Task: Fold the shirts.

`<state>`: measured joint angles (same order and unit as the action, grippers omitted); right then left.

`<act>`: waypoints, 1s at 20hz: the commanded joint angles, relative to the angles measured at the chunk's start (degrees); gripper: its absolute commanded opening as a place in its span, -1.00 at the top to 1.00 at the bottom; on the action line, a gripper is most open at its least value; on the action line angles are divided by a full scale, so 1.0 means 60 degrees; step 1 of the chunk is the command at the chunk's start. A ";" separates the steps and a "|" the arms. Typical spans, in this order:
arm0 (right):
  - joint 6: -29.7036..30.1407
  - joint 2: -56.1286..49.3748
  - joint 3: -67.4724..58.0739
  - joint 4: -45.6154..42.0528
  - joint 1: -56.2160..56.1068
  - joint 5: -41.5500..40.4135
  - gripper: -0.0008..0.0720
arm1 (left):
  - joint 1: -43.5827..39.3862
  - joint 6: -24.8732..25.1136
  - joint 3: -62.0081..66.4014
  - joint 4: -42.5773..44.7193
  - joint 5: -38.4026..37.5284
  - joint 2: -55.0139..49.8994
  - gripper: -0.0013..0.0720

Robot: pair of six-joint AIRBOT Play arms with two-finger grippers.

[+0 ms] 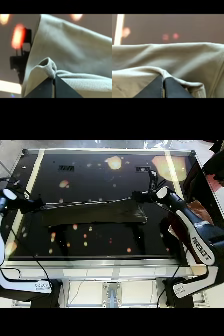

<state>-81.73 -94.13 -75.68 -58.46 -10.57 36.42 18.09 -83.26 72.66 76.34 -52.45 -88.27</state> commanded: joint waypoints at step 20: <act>-0.0736 0.0594 -0.2120 -0.2062 0.2011 0.5515 -0.59 | -0.1417 -0.0780 0.0229 0.0699 0.1359 0.1603 -0.39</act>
<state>-83.88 -91.05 -89.32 -73.43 -3.70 64.36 11.81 -89.38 73.97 80.58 -44.29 -80.23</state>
